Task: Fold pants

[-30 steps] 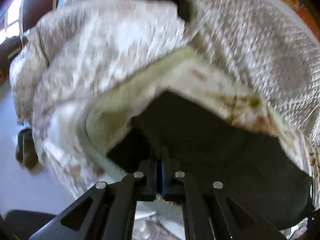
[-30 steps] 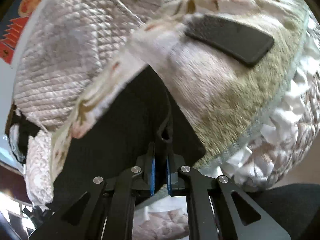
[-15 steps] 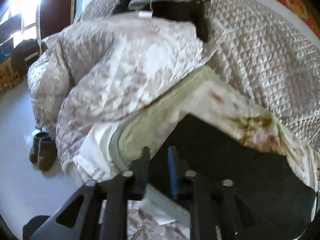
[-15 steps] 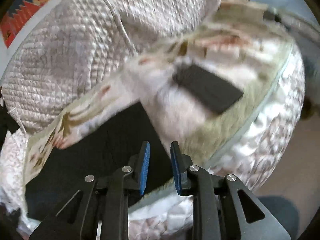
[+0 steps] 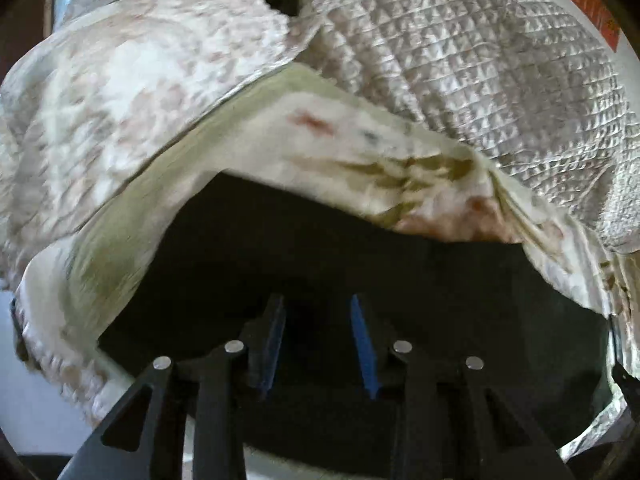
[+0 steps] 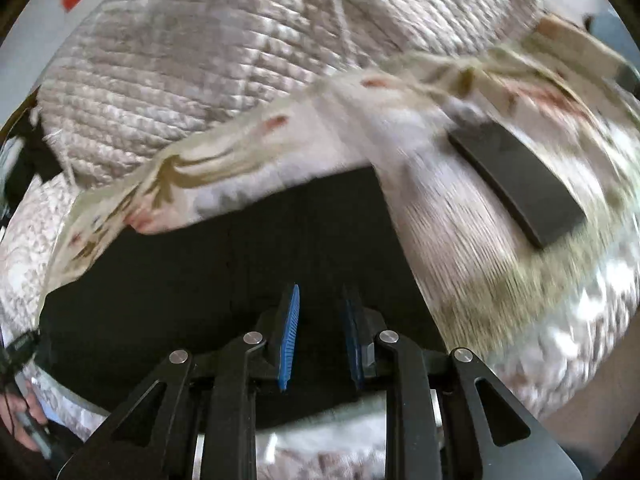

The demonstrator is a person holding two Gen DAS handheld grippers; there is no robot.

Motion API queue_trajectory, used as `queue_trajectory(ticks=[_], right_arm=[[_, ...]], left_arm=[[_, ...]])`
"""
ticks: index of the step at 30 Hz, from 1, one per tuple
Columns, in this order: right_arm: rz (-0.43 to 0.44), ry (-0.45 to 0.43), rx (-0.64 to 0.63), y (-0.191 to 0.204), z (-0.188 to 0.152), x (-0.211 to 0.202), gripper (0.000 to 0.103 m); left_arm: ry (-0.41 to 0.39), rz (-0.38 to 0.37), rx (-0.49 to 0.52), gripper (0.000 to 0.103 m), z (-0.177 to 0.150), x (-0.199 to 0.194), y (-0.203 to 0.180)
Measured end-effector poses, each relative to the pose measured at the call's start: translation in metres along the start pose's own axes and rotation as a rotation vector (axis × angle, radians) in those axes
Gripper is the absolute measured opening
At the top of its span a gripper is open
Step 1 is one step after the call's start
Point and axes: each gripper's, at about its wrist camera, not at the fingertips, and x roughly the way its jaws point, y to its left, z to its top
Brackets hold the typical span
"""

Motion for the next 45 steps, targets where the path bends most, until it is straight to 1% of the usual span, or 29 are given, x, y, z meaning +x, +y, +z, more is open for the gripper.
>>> queue_trajectory(ticks=[1,2,3,5,6,7,9,10,11,13,15,18,21,24,28,32,33,34,35,40,45], right_arm=[[0.010,-0.002,-0.030,0.007,0.009,0.006,0.023],[0.021,0.002,-0.054,0.012,0.016,0.013,0.027],[0.019,0.008,-0.070,0.020,0.019,0.017,0.032],[0.003,0.036,-0.099,0.028,0.029,0.034,0.037],[-0.010,0.038,-0.102,0.030,0.032,0.042,0.037],[-0.043,0.035,-0.100,0.029,0.035,0.050,0.037],[-0.080,0.039,-0.090,0.024,0.037,0.062,0.037],[-0.107,0.042,-0.078,0.019,0.036,0.067,0.037],[-0.115,0.045,-0.074,0.017,0.036,0.070,0.037],[-0.121,0.042,-0.065,0.013,0.037,0.072,0.037],[-0.109,0.009,-0.050,0.013,0.039,0.066,0.037],[-0.088,-0.029,-0.023,0.010,0.040,0.058,0.037],[-0.123,0.020,-0.018,0.006,0.039,0.070,0.037],[-0.125,-0.004,-0.033,0.011,0.040,0.064,0.037],[-0.063,-0.020,-0.049,0.019,0.033,0.055,0.037],[-0.010,-0.056,-0.123,0.038,0.022,0.039,0.038],[0.003,-0.067,-0.138,0.044,0.018,0.034,0.044],[0.012,-0.071,-0.148,0.049,0.014,0.032,0.047],[0.026,-0.072,-0.165,0.055,0.007,0.029,0.049],[0.080,-0.054,-0.228,0.078,-0.025,0.020,0.049],[0.112,-0.038,-0.314,0.100,-0.056,0.013,0.049]], left_arm=[[-0.001,-0.007,0.024,0.037,0.006,0.002,-0.007],[-0.002,-0.021,0.048,0.037,0.012,0.005,-0.015],[0.004,-0.040,0.070,0.039,0.018,0.008,-0.023],[0.012,-0.061,0.118,0.041,0.024,0.019,-0.036],[0.010,-0.051,0.139,0.041,0.027,0.025,-0.038],[0.011,-0.018,0.154,0.041,0.028,0.031,-0.039],[0.018,0.057,0.149,0.041,0.030,0.046,-0.032],[0.014,0.066,0.136,0.041,0.030,0.051,-0.025],[-0.004,0.057,0.123,0.041,0.030,0.052,-0.021],[-0.014,0.064,0.121,0.041,0.032,0.051,-0.021],[-0.017,0.079,0.131,0.041,0.031,0.049,-0.024],[-0.032,0.064,0.114,0.041,0.029,0.039,-0.024],[-0.038,0.091,0.123,0.043,0.026,0.037,-0.021],[-0.034,0.099,0.107,0.043,0.025,0.037,-0.016],[-0.041,0.078,0.111,0.043,0.020,0.027,-0.019],[-0.055,0.062,0.140,0.044,0.009,0.013,-0.024],[-0.061,0.064,0.143,0.045,0.006,0.009,-0.024],[-0.066,0.068,0.144,0.046,0.003,0.005,-0.024],[-0.071,0.072,0.146,0.046,0.000,0.002,-0.024],[-0.076,0.086,0.140,0.046,-0.019,-0.012,-0.022],[-0.079,0.064,0.152,0.046,-0.038,-0.022,-0.026]])
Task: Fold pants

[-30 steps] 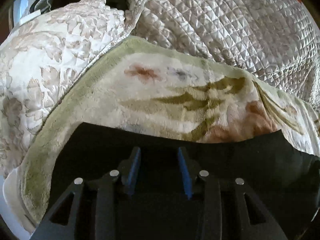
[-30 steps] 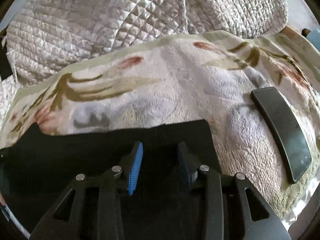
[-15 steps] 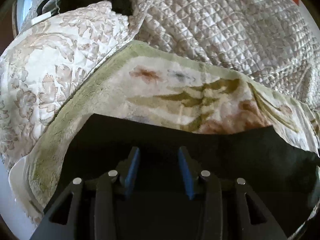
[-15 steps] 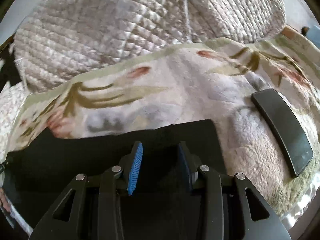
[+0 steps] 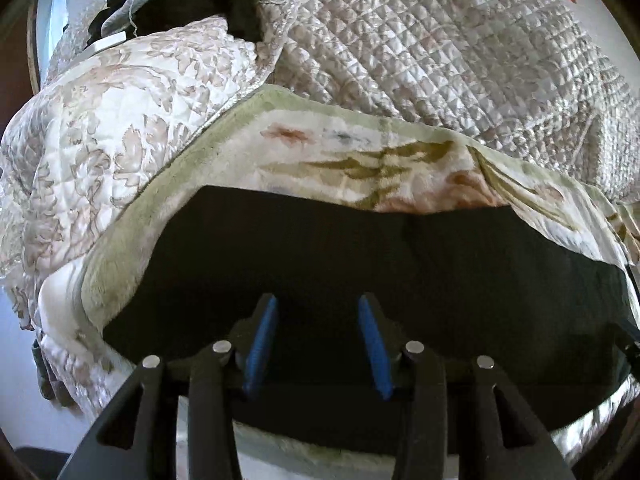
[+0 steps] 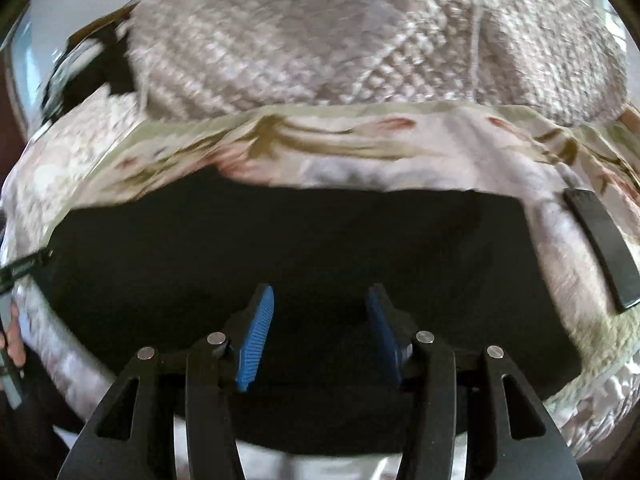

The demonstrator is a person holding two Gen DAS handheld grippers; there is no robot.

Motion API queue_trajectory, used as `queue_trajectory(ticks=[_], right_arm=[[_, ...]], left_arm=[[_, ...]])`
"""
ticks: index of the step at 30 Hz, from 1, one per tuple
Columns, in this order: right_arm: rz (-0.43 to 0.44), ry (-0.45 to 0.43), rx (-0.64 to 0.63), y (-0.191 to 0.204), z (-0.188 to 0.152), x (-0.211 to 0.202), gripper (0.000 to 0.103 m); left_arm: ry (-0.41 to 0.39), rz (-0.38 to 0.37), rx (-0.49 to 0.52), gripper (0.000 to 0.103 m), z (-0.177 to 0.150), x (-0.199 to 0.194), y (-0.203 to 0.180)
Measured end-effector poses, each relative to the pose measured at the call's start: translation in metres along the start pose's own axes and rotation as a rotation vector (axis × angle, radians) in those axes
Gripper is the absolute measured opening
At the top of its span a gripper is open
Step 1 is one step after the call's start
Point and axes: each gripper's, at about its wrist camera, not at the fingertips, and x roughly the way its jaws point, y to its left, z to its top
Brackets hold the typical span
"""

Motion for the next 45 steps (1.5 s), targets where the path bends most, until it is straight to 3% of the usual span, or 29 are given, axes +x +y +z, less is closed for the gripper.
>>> queue_trajectory(ticks=[7,12,20,25,33,38,45], right_arm=[[0.004,0.035,-0.043,0.012,-0.013,0.011,0.051],[0.010,0.026,-0.090,0.021,-0.019,0.014,0.070],[0.001,0.022,-0.110,0.029,-0.021,0.016,0.076],[0.002,0.027,-0.115,0.027,-0.018,0.013,0.076],[0.040,-0.062,-0.123,0.044,-0.023,-0.011,0.073],[0.049,-0.001,-0.136,0.048,-0.030,0.004,0.070],[0.057,-0.012,-0.111,0.045,-0.025,-0.002,0.070]], left_arm=[[0.026,-0.021,0.045,0.049,-0.017,0.007,-0.014],[0.015,-0.029,0.052,0.055,-0.019,0.008,-0.016],[0.007,-0.020,0.068,0.058,-0.020,0.008,-0.018],[0.007,-0.016,0.076,0.058,-0.019,0.005,-0.022],[-0.006,-0.072,0.096,0.058,-0.025,-0.011,-0.037],[0.013,-0.070,0.133,0.058,-0.034,-0.004,-0.049],[0.011,-0.073,0.127,0.058,-0.033,-0.005,-0.049]])
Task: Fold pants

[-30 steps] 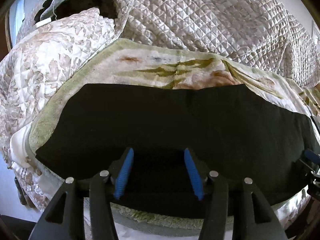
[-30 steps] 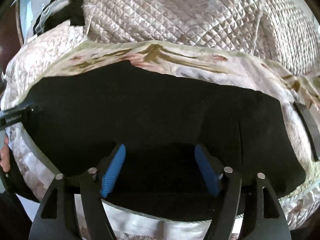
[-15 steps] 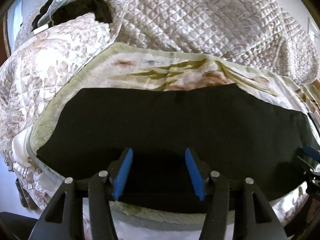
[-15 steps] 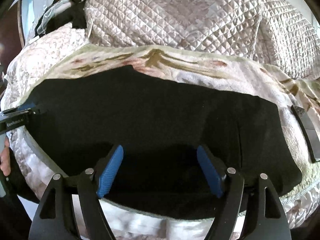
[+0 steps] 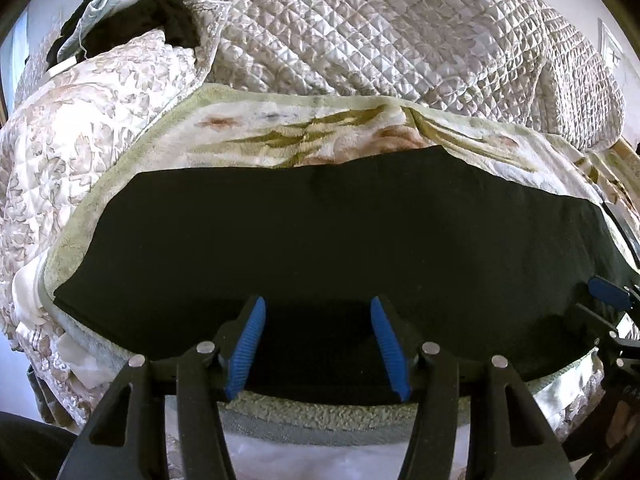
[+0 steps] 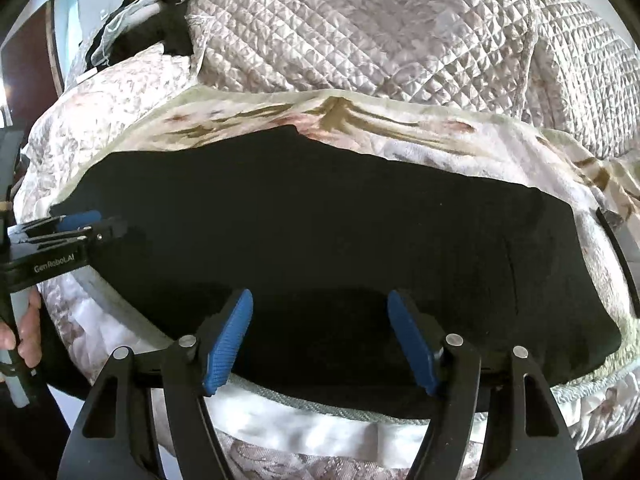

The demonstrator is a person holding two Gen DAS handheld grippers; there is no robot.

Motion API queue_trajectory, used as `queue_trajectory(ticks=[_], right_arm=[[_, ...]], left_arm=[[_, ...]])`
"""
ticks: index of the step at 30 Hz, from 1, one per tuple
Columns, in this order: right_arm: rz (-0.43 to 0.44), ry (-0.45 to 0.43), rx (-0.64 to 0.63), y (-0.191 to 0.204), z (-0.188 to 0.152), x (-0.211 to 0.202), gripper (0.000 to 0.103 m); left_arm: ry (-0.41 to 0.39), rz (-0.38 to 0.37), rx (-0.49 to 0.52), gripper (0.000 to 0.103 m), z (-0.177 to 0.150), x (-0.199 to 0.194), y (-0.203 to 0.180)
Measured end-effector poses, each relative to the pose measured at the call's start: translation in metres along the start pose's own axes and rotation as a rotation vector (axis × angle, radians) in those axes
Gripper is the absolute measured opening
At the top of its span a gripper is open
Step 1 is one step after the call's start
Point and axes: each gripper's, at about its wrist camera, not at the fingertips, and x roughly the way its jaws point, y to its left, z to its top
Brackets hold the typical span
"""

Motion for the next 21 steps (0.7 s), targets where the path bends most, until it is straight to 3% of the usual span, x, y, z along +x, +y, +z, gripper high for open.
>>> queue_trajectory(ticks=[5,9,12,18,21], right_arm=[[-0.003,-0.004,0.021,-0.005,0.009,0.000,0.070],[-0.032,0.077,0.043,-0.013,0.012,0.019,0.070],[-0.023,0.044,0.036,-0.012,0.018,0.012,0.070],[-0.064,0.023,0.070,-0.030,0.037,0.015,0.070],[-0.105,0.081,0.142,-0.052,0.036,0.031,0.070]], left_arm=[[0.003,-0.004,-0.009,0.058,0.005,0.000,0.003],[0.021,0.025,-0.015,0.058,0.012,0.005,0.007],[0.033,0.019,-0.031,0.058,0.016,0.007,0.015],[0.015,0.084,-0.105,0.058,0.040,0.014,0.053],[0.051,0.129,-0.165,0.058,0.042,0.028,0.079]])
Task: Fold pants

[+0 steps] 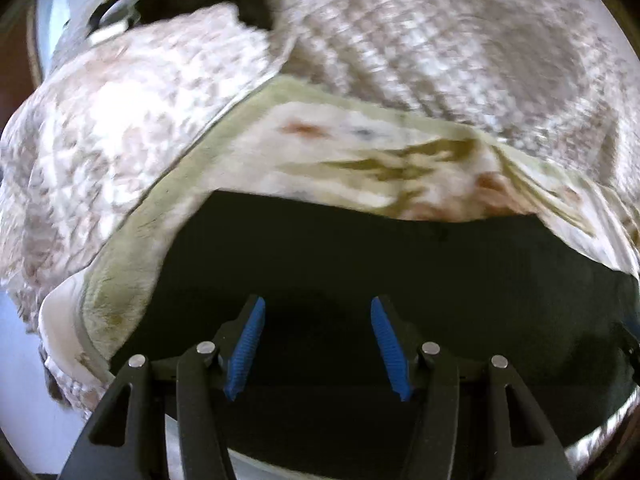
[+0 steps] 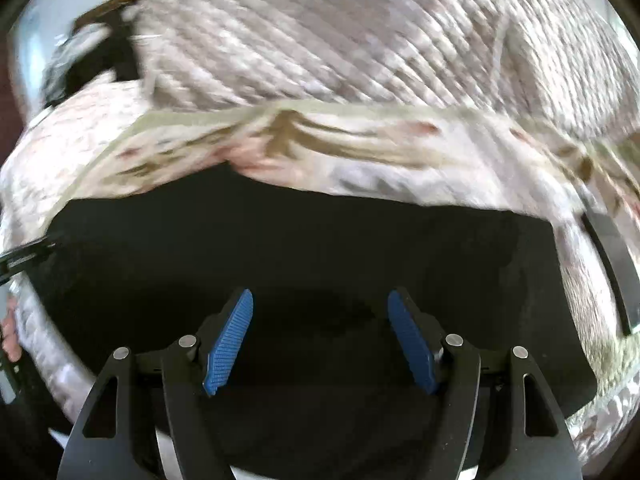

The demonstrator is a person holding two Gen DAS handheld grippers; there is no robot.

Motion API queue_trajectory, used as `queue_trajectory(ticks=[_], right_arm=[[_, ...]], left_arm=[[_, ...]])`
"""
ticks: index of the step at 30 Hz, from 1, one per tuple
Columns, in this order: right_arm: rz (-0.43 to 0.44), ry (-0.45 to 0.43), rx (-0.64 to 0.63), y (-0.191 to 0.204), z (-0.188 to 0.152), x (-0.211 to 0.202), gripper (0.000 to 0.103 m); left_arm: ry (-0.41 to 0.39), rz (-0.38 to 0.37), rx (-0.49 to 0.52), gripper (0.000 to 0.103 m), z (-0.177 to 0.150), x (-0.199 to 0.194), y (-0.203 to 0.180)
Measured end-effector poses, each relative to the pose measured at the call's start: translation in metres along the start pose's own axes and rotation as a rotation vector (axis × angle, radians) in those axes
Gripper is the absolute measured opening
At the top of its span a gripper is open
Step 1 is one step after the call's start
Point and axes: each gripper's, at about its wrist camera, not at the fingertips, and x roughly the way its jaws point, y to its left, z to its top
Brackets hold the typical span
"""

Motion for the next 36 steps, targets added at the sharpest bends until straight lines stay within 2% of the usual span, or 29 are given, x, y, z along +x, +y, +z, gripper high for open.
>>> queue_trajectory(ticks=[3,9,13,19,22,24,26,29,31,32,33,36], right_arm=[[0.015,-0.040,-0.003,0.002,-0.001,-0.009,0.070],[0.115,-0.074,-0.043,0.020,-0.005,-0.023,0.070],[0.161,-0.076,-0.091,0.035,-0.009,-0.026,0.070],[0.189,-0.069,-0.105,0.041,-0.009,-0.026,0.070],[0.195,-0.071,-0.113,0.044,-0.008,-0.026,0.070],[0.201,-0.071,-0.121,0.046,-0.006,-0.025,0.070],[0.206,-0.068,-0.127,0.049,-0.006,-0.023,0.070],[0.217,-0.061,-0.125,0.050,-0.007,-0.018,0.070],[0.220,-0.053,-0.120,0.049,-0.009,-0.014,0.070],[0.220,-0.051,-0.116,0.048,-0.009,-0.014,0.070],[0.221,-0.050,-0.111,0.047,-0.010,-0.013,0.070],[0.223,-0.052,-0.089,0.042,-0.010,-0.013,0.070]], left_arm=[[0.002,-0.015,-0.047,0.058,-0.003,-0.001,0.014],[-0.008,-0.053,-0.048,0.058,-0.007,-0.018,0.022],[-0.033,-0.055,-0.063,0.058,0.004,-0.027,0.040],[-0.028,-0.006,-0.128,0.063,0.019,-0.015,0.075],[0.022,-0.005,-0.156,0.063,0.015,0.000,0.084],[0.056,-0.004,-0.146,0.064,0.010,0.011,0.083],[0.047,0.006,-0.124,0.069,0.008,0.013,0.079],[0.039,0.032,-0.095,0.069,0.006,0.015,0.071],[0.028,0.034,-0.049,0.054,0.006,0.013,0.064],[0.024,0.014,-0.040,0.037,0.006,0.012,0.060],[0.023,0.001,-0.033,0.026,0.007,0.012,0.056],[0.017,-0.008,-0.016,0.012,0.009,0.010,0.048]])
